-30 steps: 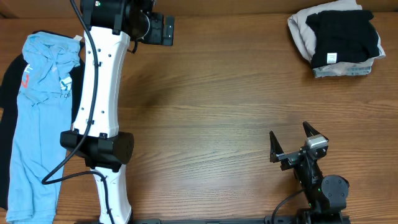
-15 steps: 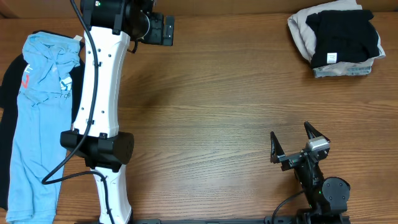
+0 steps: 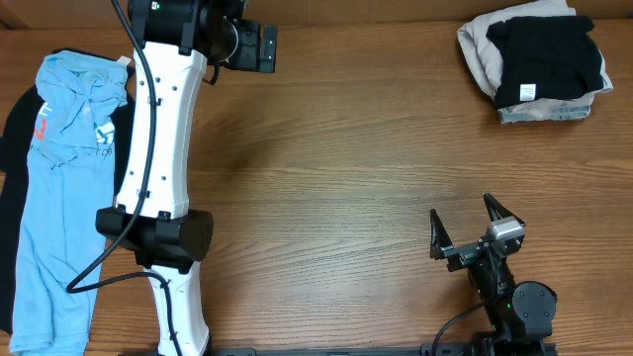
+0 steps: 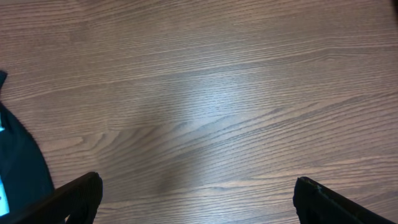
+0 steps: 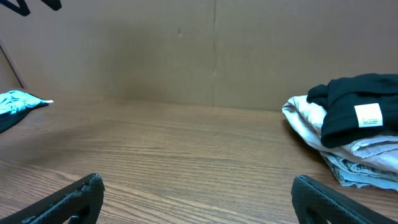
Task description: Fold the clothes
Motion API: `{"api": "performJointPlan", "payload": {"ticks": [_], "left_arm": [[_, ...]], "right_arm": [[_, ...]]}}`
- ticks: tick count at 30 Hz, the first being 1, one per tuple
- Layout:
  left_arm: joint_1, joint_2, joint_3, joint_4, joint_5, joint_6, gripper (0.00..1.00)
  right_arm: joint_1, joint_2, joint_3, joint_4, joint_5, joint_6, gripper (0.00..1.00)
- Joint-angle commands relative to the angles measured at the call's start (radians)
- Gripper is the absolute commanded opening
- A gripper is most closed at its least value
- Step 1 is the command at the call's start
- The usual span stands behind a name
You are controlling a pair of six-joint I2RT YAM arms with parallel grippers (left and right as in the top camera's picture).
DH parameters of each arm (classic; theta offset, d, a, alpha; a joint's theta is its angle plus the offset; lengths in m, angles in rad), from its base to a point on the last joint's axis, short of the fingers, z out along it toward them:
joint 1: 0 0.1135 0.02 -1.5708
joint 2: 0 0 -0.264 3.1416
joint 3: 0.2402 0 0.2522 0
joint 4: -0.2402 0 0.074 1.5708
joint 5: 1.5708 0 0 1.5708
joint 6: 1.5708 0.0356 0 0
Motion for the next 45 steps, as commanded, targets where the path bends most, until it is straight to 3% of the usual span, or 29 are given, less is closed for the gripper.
{"api": "performJointPlan", "payload": {"ticks": [1, 4, 8, 15, 20, 27, 36, 45], "left_arm": [[-0.003, -0.075, -0.018, -0.013, -0.014, -0.006, 1.00], [0.000, -0.186, -0.154, 0.061, -0.013, -0.006, 1.00], [0.000, -0.409, -0.494, 0.347, 0.000, 0.035, 1.00], [0.002, -0.858, -1.159, 0.837, 0.138, 0.208, 1.00], [0.051, -1.178, -1.571, 1.094, 0.194, 0.195, 1.00], [0.196, -1.673, -2.125, 1.323, 0.251, 0.151, 1.00], [0.199, -1.989, -2.452, 1.491, 0.137, 0.151, 1.00], [0.220, -2.157, -2.620, 1.633, 0.045, 0.151, 1.00]], "right_arm": [[0.003, -0.009, -0.010, 0.005, 0.010, 0.004, 1.00], [0.003, -0.009, -0.010, 0.006, 0.010, 0.004, 1.00], [0.003, -0.009, -0.010, 0.006, 0.010, 0.005, 1.00], [0.003, -0.009, -0.010, 0.005, 0.010, 0.005, 1.00], [0.003, -0.009, -0.010, 0.006, 0.010, 0.004, 1.00], [0.003, -0.009, -0.010, 0.006, 0.010, 0.005, 1.00], [0.003, -0.009, -0.010, 0.006, 0.010, 0.004, 1.00], [0.003, -0.009, -0.010, 0.006, 0.010, 0.005, 1.00]]}}
